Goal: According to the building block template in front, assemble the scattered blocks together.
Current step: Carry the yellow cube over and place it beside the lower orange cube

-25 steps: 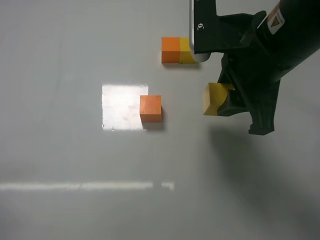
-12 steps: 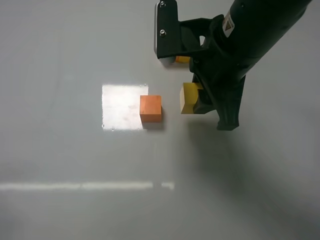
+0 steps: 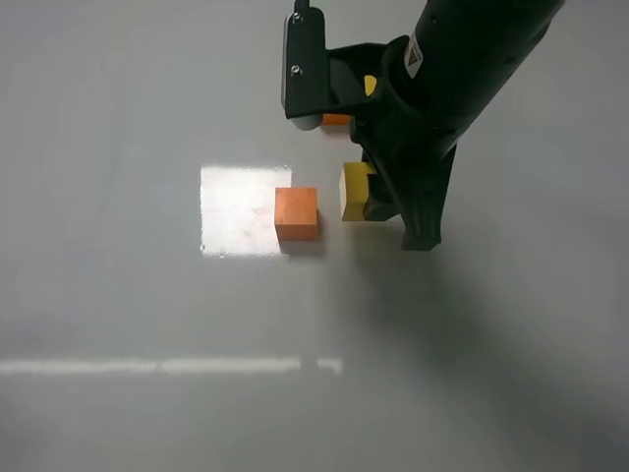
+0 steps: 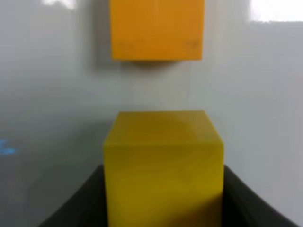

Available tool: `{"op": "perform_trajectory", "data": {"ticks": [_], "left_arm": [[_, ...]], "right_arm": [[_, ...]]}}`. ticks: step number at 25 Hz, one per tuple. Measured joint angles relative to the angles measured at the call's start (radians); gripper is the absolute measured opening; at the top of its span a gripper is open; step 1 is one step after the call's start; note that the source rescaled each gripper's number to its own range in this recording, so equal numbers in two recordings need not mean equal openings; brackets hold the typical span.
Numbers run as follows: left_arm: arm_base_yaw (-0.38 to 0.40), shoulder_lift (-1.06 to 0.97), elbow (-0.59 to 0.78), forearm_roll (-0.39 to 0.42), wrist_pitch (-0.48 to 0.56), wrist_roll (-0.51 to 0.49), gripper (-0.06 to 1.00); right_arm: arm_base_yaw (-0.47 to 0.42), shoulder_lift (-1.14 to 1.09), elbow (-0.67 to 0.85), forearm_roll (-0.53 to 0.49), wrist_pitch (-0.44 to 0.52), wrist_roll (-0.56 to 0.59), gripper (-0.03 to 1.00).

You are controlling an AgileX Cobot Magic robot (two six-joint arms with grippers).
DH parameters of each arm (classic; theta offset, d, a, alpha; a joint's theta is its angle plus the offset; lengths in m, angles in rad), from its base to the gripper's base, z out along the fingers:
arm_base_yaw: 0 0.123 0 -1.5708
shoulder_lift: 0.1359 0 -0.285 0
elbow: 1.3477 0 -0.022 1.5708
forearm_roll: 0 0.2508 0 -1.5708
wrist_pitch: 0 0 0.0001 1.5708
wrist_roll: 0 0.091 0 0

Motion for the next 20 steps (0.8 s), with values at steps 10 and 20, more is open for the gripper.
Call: {"op": "perform_trajectory", "data": {"ticks": [10,20], "left_arm": [[0.000,0.000,0.000,0.000,0.000,0.000,0.43],[0.000,0.000,0.000,0.000,0.000,0.000,0.43]], "right_arm": [[0.000,0.059,-0.015,-0.004,-0.004,0.004,0.00],[0.000,0.085,-0.015,-0.037,-0.035,0.023,0.00]]}}
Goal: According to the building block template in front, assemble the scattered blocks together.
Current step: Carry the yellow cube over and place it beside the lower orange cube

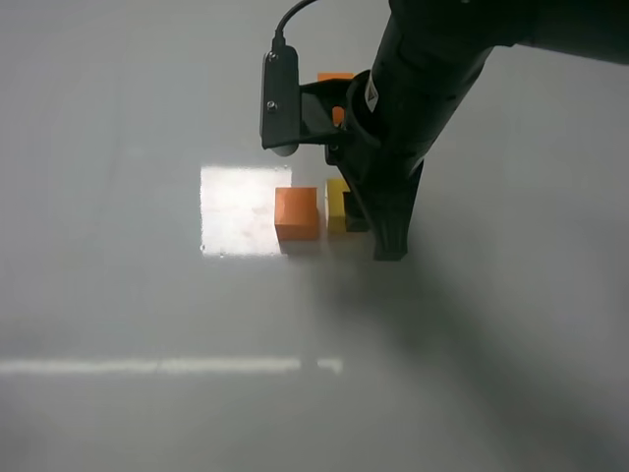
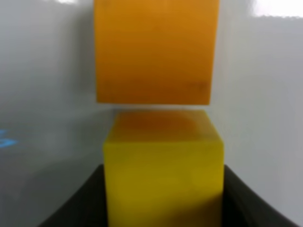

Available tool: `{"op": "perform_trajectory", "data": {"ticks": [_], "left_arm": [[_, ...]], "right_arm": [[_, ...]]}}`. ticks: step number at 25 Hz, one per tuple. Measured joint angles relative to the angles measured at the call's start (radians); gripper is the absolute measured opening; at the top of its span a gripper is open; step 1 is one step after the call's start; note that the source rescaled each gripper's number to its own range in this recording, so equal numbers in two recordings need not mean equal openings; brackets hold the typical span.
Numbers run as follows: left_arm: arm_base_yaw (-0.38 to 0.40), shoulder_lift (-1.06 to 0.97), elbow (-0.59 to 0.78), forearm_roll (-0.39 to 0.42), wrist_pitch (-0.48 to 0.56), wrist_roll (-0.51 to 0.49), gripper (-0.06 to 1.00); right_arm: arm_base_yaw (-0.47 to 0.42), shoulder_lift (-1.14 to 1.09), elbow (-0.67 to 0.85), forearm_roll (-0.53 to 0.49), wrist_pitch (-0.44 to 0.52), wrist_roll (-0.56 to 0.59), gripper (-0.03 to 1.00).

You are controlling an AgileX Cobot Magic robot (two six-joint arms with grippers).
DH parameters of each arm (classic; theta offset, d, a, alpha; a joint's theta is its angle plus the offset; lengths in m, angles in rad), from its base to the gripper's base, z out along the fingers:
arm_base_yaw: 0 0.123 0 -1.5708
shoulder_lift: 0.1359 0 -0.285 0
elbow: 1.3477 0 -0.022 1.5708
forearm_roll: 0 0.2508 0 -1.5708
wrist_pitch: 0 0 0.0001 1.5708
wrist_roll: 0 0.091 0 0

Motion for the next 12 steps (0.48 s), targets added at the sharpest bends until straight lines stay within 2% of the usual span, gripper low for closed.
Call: {"op": "perform_trajectory", "data": {"ticks": [12], "left_arm": [[0.000,0.000,0.000,0.000,0.000,0.000,0.43]], "right_arm": [[0.003,0.009,-0.001,-0.008,-0.022,0.024,0.00]]}}
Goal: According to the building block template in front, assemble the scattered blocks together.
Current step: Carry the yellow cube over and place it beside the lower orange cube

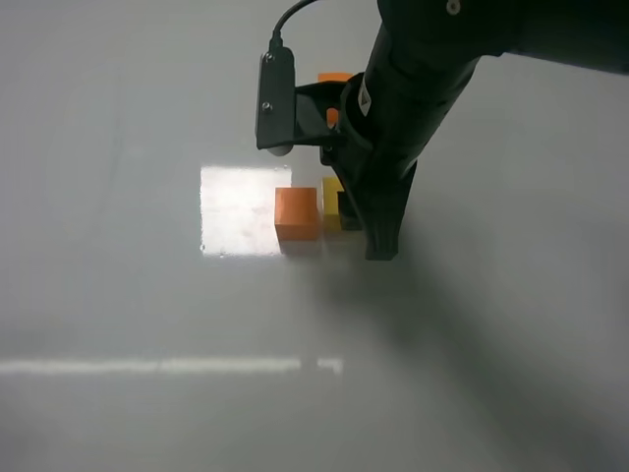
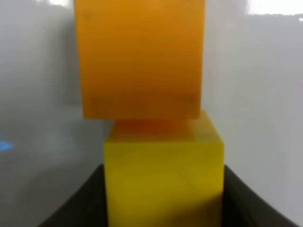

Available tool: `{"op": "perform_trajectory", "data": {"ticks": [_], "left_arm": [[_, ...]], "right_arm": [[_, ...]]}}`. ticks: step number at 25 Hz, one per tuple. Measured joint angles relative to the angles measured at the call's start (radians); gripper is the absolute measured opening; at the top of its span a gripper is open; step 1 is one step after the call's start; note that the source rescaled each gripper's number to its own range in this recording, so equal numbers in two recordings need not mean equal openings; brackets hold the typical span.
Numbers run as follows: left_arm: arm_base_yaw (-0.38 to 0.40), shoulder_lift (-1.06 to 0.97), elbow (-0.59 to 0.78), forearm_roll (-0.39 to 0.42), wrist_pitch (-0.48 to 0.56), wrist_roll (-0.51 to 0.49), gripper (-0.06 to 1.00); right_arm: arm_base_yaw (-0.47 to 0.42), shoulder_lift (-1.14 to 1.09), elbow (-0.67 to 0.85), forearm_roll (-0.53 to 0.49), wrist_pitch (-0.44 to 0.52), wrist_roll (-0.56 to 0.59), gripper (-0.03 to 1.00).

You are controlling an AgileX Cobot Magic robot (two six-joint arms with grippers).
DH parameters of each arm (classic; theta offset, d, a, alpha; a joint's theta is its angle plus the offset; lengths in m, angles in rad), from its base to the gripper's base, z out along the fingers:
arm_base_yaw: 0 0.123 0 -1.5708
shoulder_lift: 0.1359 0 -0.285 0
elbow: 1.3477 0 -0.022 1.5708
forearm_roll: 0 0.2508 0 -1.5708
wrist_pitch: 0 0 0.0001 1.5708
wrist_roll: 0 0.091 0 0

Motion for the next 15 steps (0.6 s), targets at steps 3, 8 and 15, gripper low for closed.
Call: {"op": "perform_trajectory", "data": {"ticks": [3,8,15], "left_arm": [[0.000,0.000,0.000,0.000,0.000,0.000,0.43],[0.000,0.000,0.000,0.000,0.000,0.000,0.43],[0.000,0.000,0.000,0.000,0.000,0.000,0.43]], "right_arm": [[0.000,0.009,-0.001,0.004,0.001,0.003,0.00],[0.000,0.014,-0.001,0.023,-0.001,0.008,0.00],[0.000,0.020,-0.008,0.025,0.002,0.009,0.00]]}}
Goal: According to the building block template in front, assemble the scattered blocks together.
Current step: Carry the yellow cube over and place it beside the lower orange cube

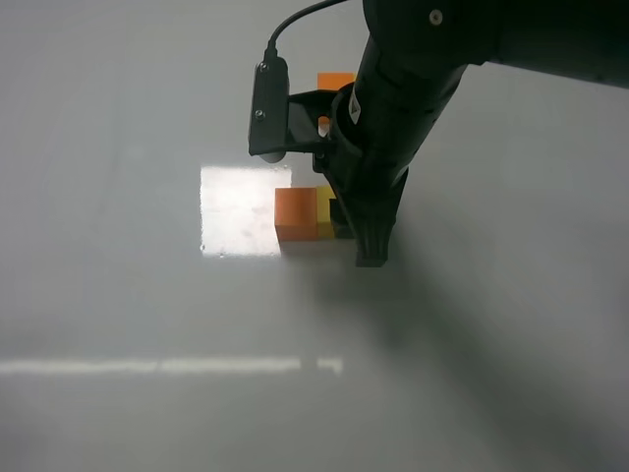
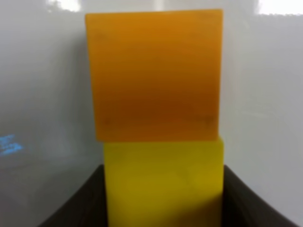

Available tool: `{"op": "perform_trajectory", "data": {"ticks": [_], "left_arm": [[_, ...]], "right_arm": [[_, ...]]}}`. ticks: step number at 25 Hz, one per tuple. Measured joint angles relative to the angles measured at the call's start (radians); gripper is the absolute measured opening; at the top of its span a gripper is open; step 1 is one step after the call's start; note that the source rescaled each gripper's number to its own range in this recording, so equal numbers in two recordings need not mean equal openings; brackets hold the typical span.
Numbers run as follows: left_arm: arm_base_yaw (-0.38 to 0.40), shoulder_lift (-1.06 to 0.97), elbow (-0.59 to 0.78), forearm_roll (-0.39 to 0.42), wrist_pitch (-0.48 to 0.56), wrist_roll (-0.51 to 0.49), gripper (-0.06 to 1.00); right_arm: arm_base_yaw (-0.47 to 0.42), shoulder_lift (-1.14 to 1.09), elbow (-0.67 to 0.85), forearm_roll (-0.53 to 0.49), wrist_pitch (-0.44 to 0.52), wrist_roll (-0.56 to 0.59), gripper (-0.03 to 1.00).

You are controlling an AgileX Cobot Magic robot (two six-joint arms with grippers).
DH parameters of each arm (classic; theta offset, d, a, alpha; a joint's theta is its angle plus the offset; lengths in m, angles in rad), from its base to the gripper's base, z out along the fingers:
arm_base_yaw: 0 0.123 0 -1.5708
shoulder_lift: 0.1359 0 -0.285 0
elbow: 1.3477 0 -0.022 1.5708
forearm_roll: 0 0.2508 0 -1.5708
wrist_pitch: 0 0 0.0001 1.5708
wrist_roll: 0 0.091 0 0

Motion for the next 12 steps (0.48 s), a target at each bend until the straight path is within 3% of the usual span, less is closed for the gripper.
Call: {"op": "perform_trajectory", "data": {"ticks": [12], "left_arm": [[0.000,0.000,0.000,0.000,0.000,0.000,0.43]], "right_arm": [[0.001,0.000,0.000,0.015,-0.002,0.022,0.00]]}}
